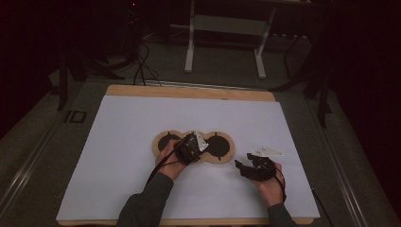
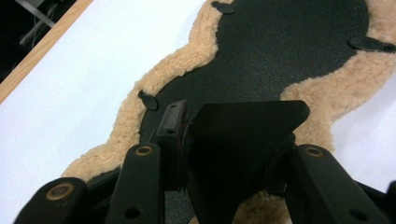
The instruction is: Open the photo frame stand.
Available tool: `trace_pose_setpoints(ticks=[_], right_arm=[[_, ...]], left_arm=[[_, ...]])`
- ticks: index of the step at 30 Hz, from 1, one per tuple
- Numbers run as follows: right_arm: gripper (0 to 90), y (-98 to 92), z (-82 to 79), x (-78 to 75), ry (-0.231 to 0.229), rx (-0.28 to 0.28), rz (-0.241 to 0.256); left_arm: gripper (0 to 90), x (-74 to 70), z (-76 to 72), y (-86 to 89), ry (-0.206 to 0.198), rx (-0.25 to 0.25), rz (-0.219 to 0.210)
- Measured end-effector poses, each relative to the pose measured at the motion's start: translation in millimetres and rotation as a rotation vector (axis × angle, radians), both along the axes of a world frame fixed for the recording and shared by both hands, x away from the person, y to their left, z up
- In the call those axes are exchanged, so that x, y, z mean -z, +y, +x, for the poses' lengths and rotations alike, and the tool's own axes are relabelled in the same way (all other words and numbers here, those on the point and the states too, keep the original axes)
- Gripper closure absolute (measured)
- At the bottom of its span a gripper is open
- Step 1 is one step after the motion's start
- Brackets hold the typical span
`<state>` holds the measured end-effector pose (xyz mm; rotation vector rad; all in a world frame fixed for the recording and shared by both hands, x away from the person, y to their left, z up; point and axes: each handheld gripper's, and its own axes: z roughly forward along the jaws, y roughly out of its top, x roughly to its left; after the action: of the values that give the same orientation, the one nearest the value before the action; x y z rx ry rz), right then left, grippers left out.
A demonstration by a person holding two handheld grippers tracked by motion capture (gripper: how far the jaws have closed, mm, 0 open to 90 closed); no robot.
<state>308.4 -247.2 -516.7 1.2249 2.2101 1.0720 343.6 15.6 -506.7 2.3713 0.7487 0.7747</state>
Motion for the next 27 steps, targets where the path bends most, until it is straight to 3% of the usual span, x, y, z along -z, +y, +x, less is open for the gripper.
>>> trace_pose_setpoints(ticks=[6, 18, 27], right_arm=[[38.3, -0.3, 0.0, -0.1, -0.002, 0.0, 0.0], [38.3, -0.3, 0.1, -0.2, -0.001, -0.001, 0.003], [38.3, -0.7, 0.4, -0.5, 0.001, -0.002, 0.012]], left_arm=[[66.0, -0.8, -1.2, -0.4, -0.023, 0.01, 0.013], [71.2, -3.0, -1.2, 3.4, -0.037, 0.028, -0.006], [71.5, -3.9, -1.2, 10.0, -0.038, 0.038, -0.061]])
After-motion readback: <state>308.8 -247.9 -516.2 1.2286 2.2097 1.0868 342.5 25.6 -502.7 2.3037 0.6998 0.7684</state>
